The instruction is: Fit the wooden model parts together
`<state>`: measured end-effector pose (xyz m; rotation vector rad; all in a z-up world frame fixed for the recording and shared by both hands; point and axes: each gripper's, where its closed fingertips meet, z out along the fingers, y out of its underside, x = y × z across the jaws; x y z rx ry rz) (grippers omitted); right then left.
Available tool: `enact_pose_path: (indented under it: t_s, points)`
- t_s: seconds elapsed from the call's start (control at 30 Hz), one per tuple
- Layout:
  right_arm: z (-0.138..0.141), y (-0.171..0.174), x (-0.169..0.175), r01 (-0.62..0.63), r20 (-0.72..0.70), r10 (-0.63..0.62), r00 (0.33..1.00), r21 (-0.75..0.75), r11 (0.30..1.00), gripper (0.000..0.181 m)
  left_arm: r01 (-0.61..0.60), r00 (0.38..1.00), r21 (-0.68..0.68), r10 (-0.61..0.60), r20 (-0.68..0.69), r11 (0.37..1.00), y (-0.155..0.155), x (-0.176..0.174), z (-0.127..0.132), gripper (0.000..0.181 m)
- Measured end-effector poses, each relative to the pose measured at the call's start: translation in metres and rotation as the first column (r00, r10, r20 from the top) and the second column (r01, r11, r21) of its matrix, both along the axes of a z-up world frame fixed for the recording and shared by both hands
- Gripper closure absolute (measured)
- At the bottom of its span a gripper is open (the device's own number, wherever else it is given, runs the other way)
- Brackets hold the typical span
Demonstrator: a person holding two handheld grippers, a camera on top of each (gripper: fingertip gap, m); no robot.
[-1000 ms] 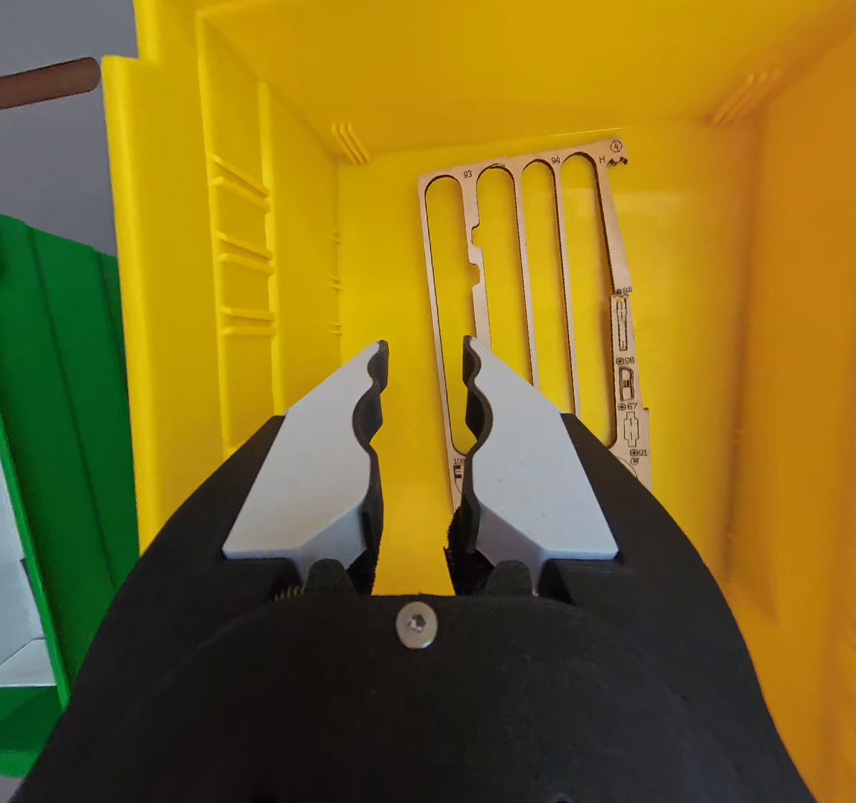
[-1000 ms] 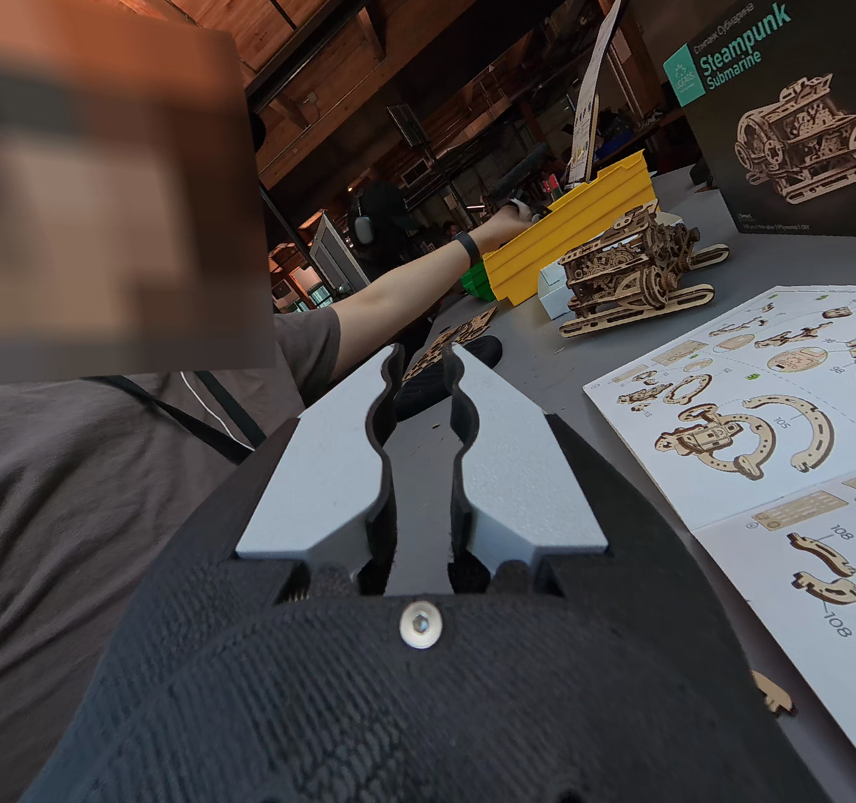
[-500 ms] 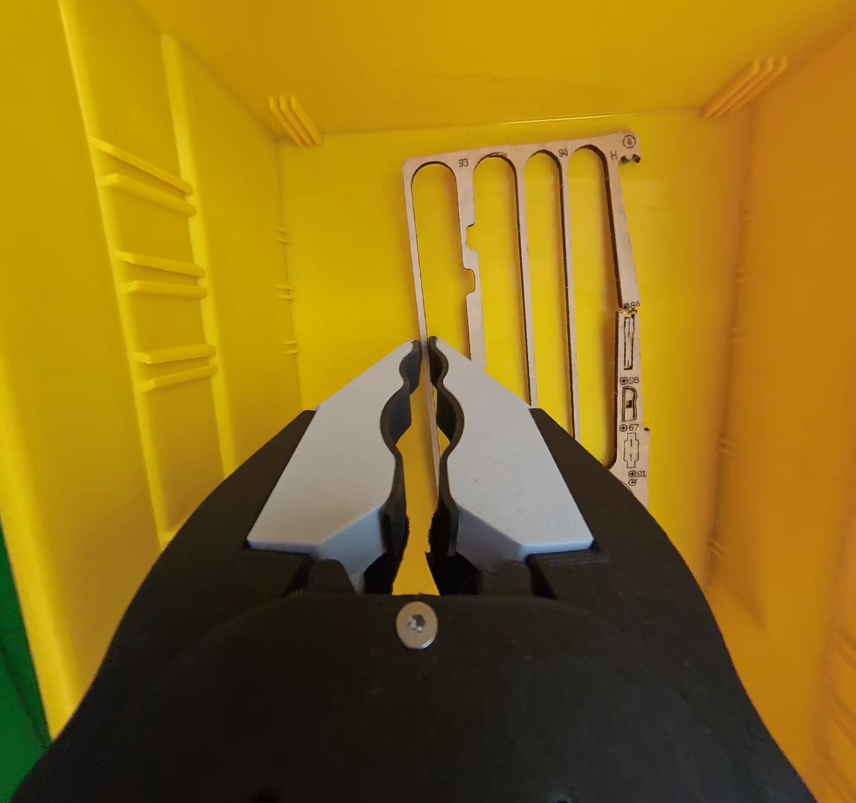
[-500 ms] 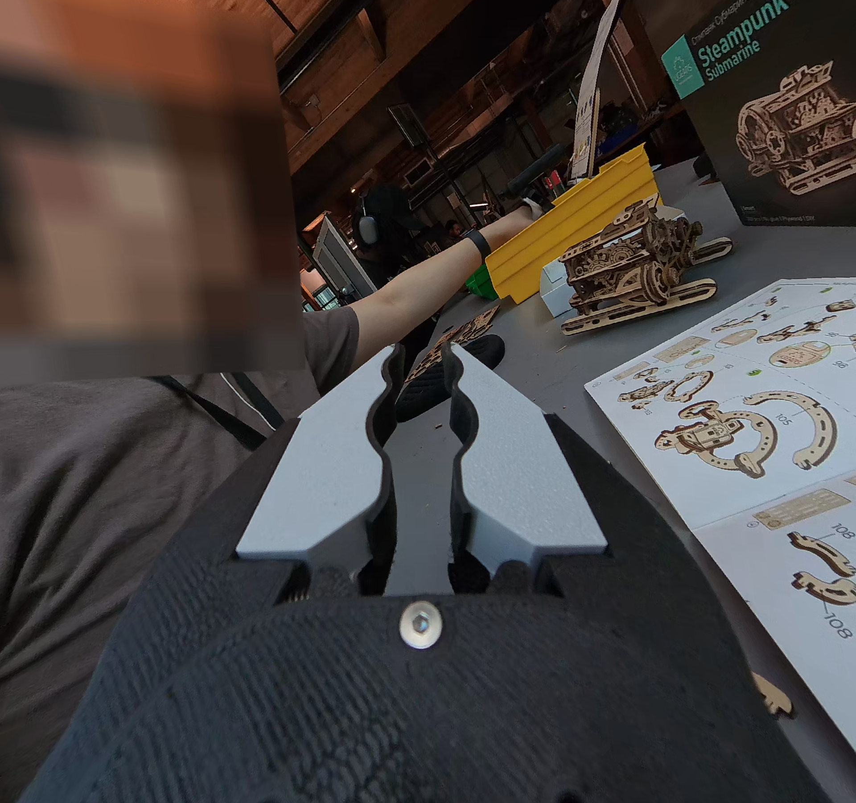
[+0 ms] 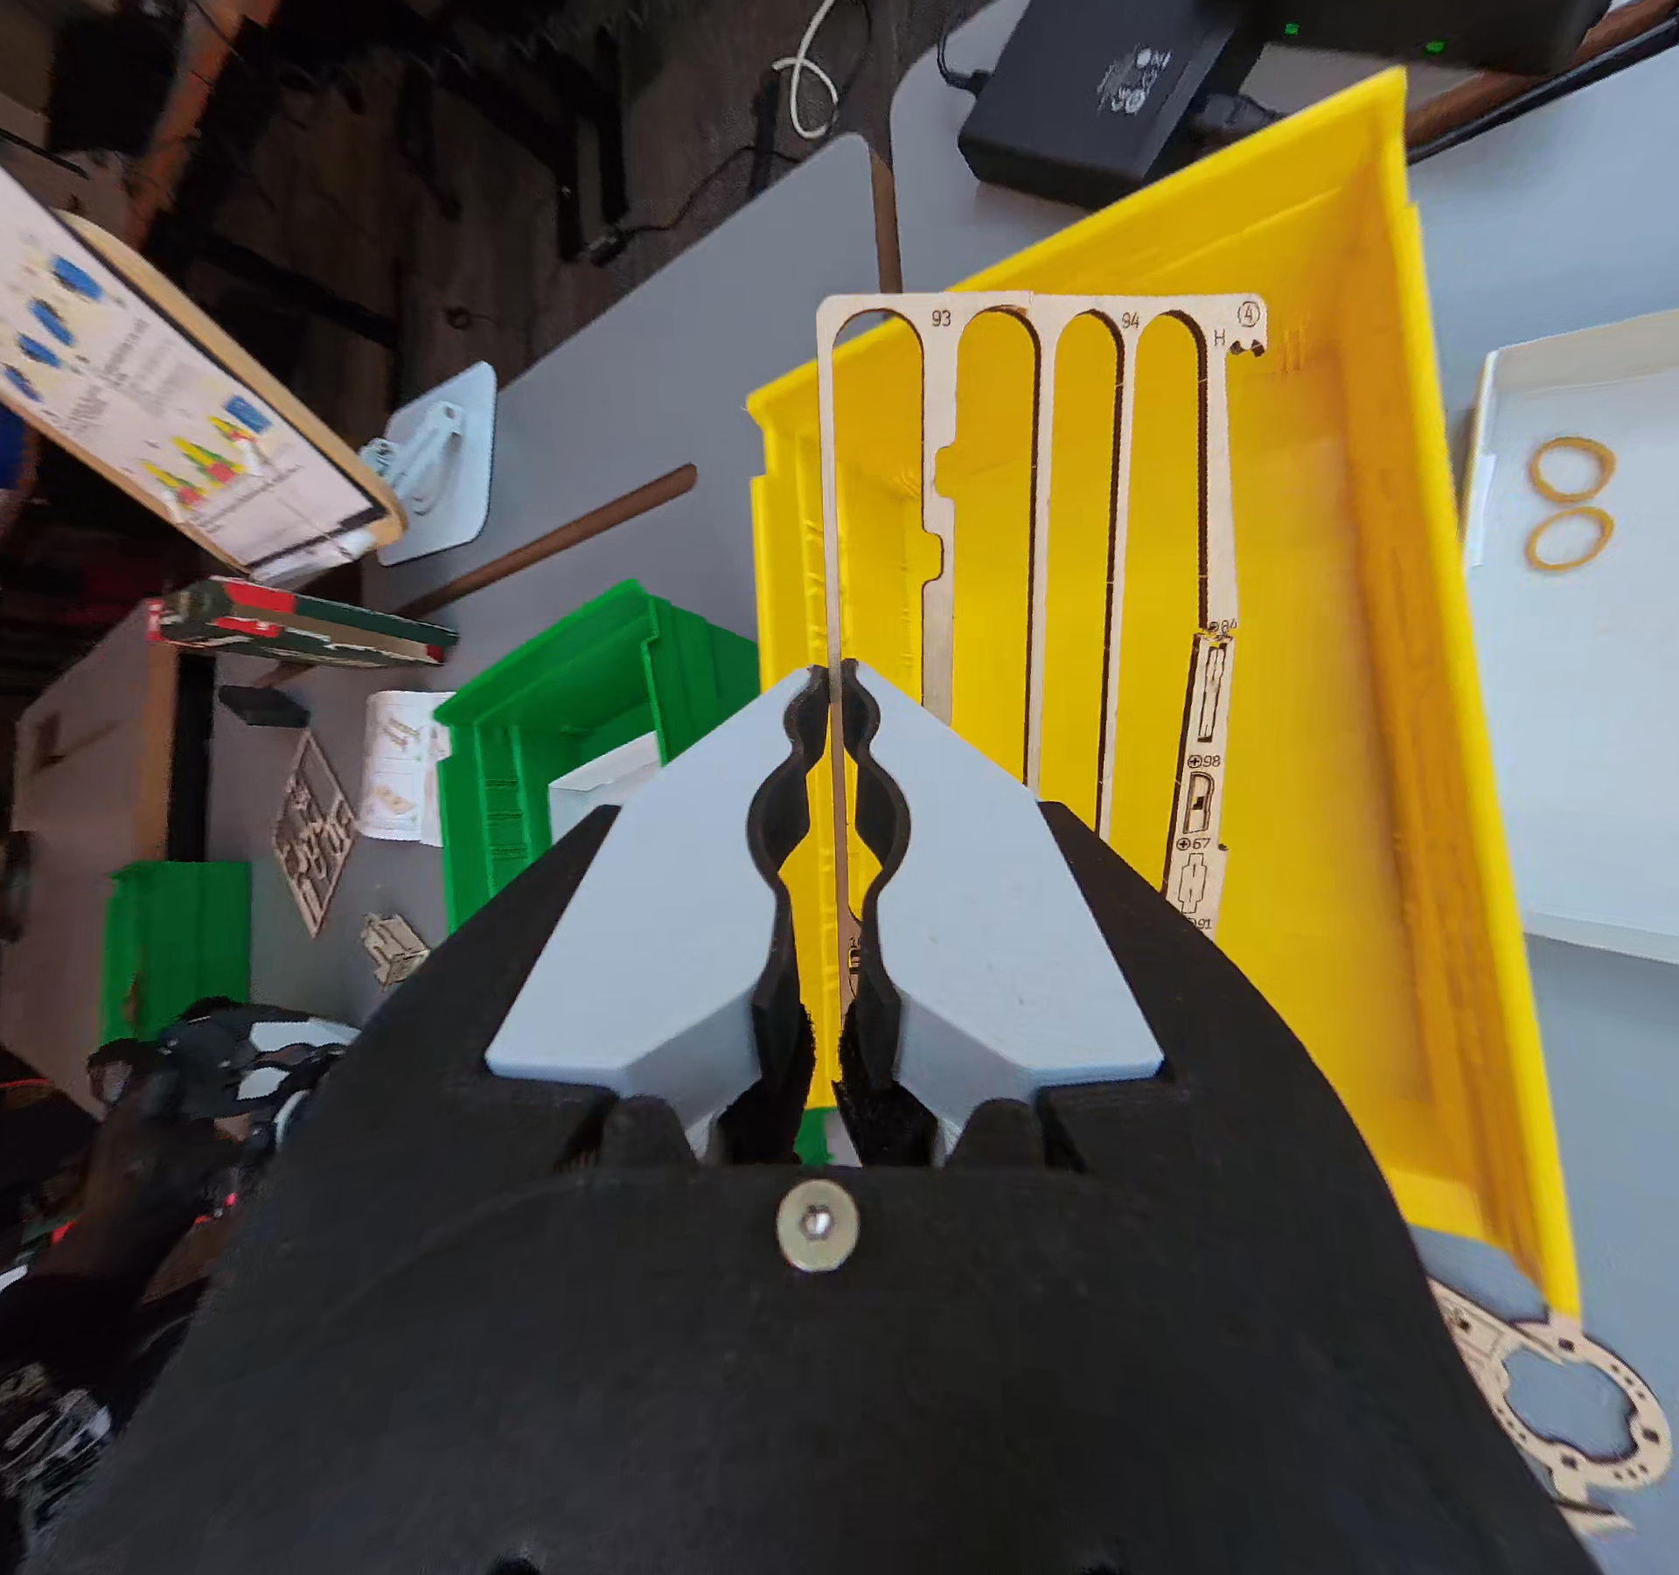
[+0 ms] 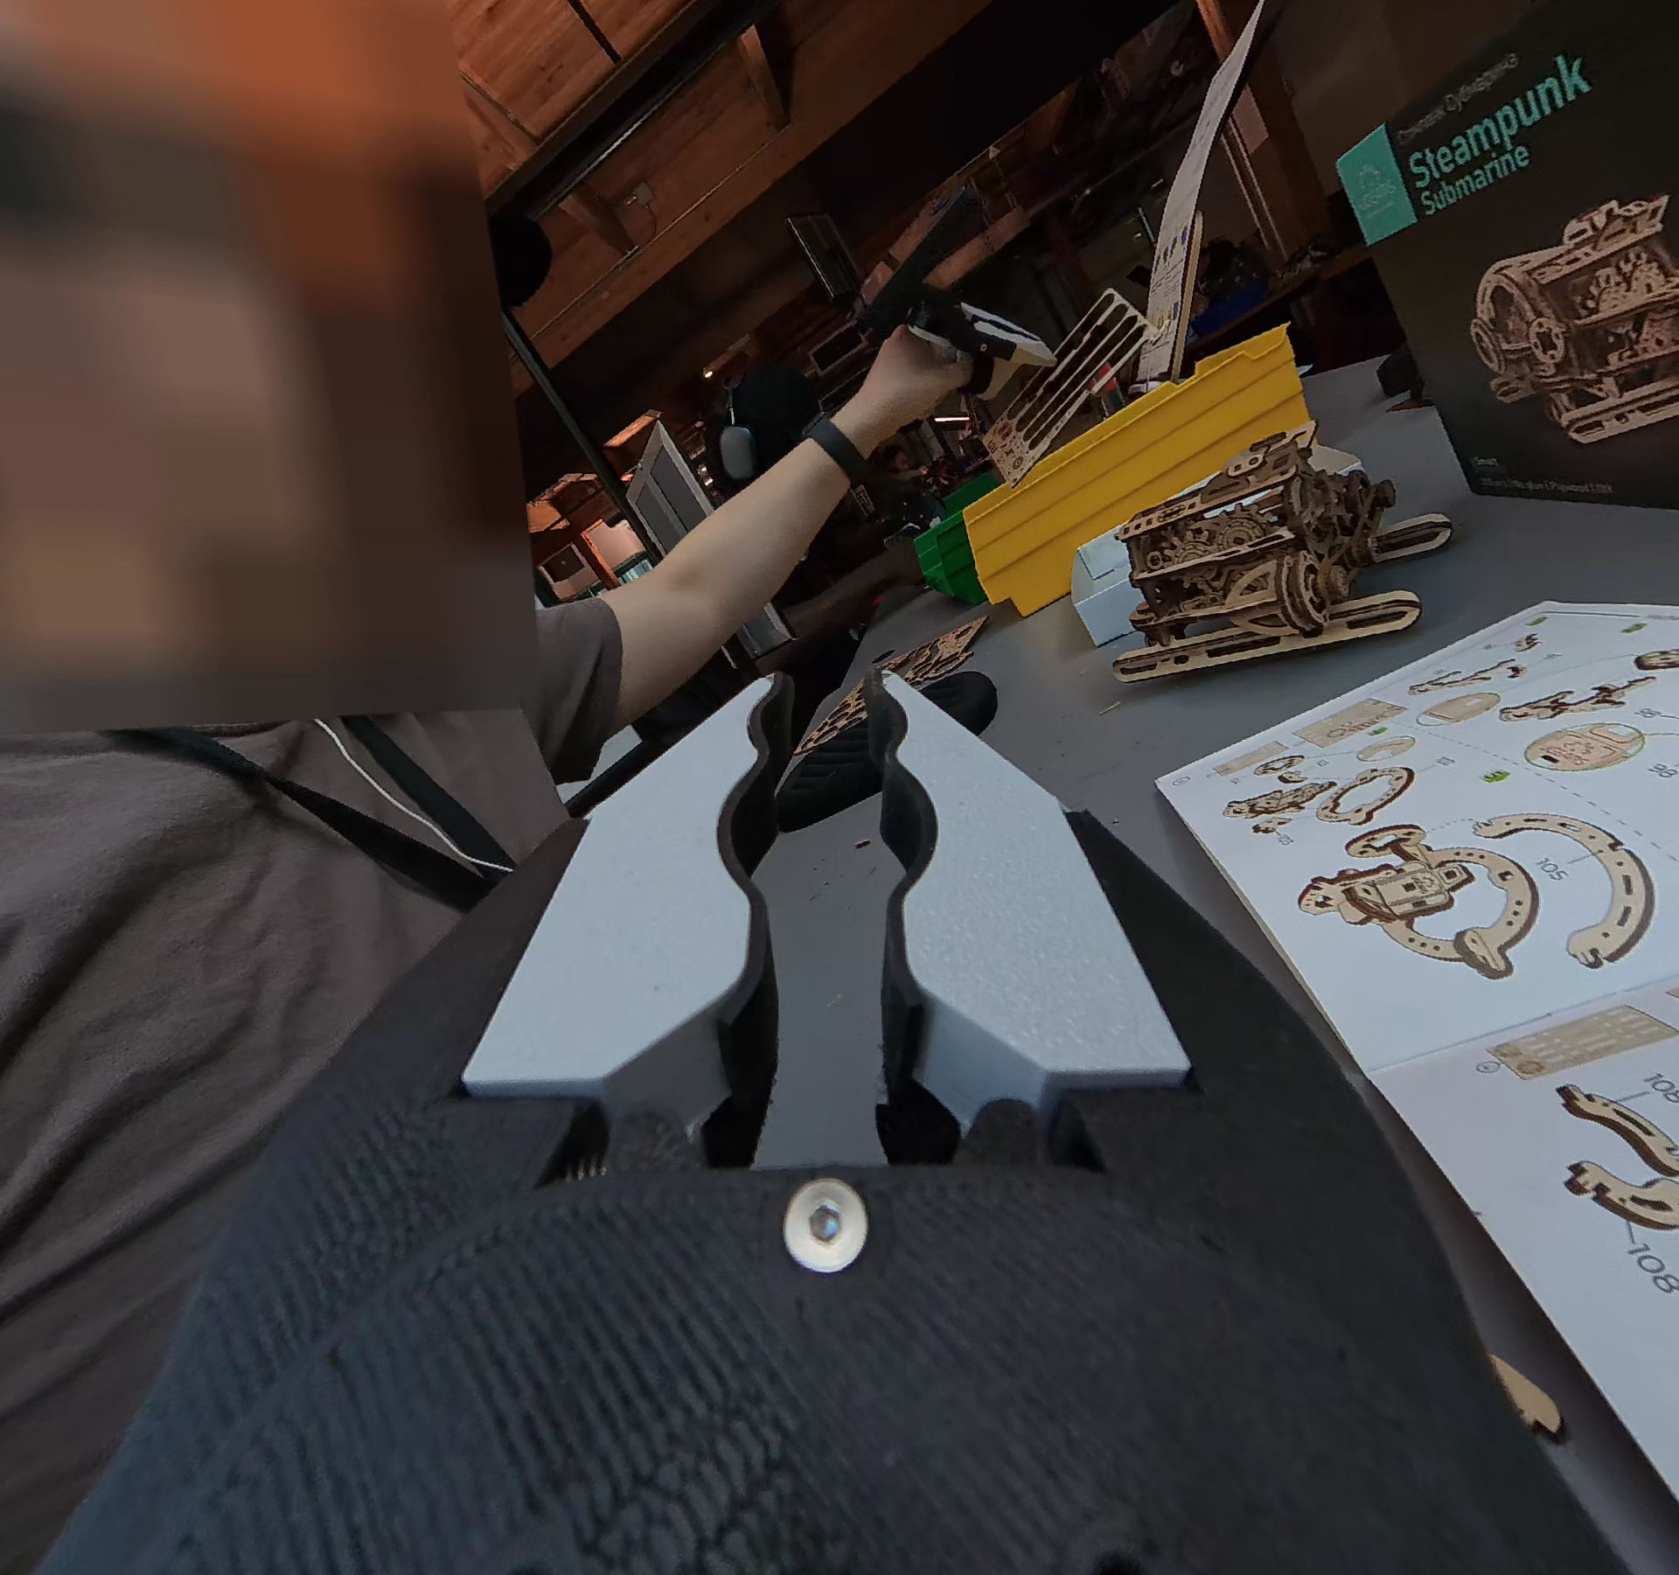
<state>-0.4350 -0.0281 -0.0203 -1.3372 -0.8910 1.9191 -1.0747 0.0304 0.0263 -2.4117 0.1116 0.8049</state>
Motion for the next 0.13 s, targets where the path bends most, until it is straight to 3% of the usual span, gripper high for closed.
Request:
enact_pose_path:
  t_s: [0.13]
  points:
    - [-0.001,0.003,-0.002,0.032,0.017,-0.033,0.999,0.018,0.999,0.167,0.056,0.997,0.166,-0.063,0.039,0.985,-0.017,0.061,0.068,0.181]
